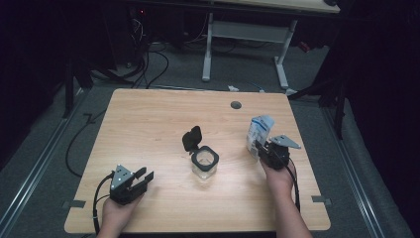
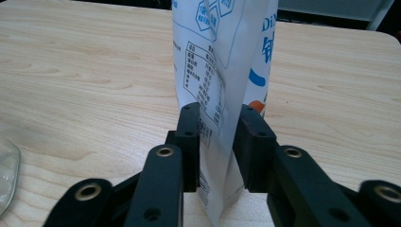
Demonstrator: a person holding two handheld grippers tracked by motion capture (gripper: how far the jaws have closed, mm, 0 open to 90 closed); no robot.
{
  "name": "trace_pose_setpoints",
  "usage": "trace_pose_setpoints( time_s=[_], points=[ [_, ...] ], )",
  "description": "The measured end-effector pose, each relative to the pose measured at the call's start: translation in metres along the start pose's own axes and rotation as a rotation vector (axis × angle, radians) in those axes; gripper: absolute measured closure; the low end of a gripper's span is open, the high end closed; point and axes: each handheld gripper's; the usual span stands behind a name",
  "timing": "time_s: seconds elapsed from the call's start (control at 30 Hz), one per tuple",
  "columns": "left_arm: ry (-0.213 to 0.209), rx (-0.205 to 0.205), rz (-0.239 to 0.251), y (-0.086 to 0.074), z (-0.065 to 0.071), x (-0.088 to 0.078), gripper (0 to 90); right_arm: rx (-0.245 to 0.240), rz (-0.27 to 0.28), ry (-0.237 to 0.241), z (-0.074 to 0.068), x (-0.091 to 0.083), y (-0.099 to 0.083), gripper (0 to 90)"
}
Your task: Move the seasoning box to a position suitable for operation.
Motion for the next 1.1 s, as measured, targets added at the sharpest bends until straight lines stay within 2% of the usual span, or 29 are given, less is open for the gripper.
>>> trace_pose_setpoints(
  time_s=[0.1, 0.2, 0.4, 0.5, 0.57, 0.67, 0.73, 0.87, 0.97, 1.1],
  points=[
    [0.000, 0.003, 0.001, 0.0000, 0.0000, -0.0002, 61.7, 0.010, 0.002, 0.005, 0.0021, 0.0001, 0.0000, 78.2],
    [0.000, 0.004, 0.002, 0.0000, -0.0004, -0.0001, 61.7, -0.003, 0.005, -0.003, 0.0011, -0.0006, -0.0008, 84.0],
    [-0.002, 0.001, 0.002, -0.0001, -0.0006, 0.0000, 61.1, 0.002, 0.011, 0.005, 0.0003, 0.0005, -0.0012, 87.7],
    [-0.005, -0.002, 0.003, 0.0000, -0.0007, -0.0001, 60.4, 0.005, 0.011, 0.004, -0.0002, 0.0004, -0.0012, 88.6],
    [-0.005, 0.002, 0.002, -0.0001, -0.0003, 0.0001, 60.4, 0.025, 0.006, 0.010, 0.0005, -0.0001, -0.0010, 88.9],
    [-0.005, 0.003, 0.003, -0.0001, -0.0003, 0.0001, 60.4, 0.022, 0.013, 0.004, -0.0001, 0.0001, -0.0017, 88.9],
    [-0.003, 0.007, 0.001, 0.0001, -0.0004, 0.0001, 60.2, 0.022, 0.012, -0.017, -0.0028, -0.0002, -0.0019, 88.8],
    [-0.008, 0.024, -0.004, 0.0004, 0.0000, -0.0007, 58.3, 0.005, 0.009, -0.014, -0.0034, -0.0007, -0.0018, 89.1],
    [-0.018, 0.036, -0.003, 0.0007, 0.0005, -0.0017, 56.1, 0.018, 0.003, -0.010, -0.0024, -0.0012, -0.0015, 89.2],
    [-0.020, 0.029, -0.001, 0.0005, 0.0002, -0.0016, 53.4, 0.016, 0.000, -0.010, -0.0023, -0.0012, -0.0011, 89.4]
  ],
)
Point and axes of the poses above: each handheld gripper's, and its own axes: x roughly forward along the jaws, y roughly out of its top, z roughly to its right, and after that the axes turned 9 degrees about -z, right-handed
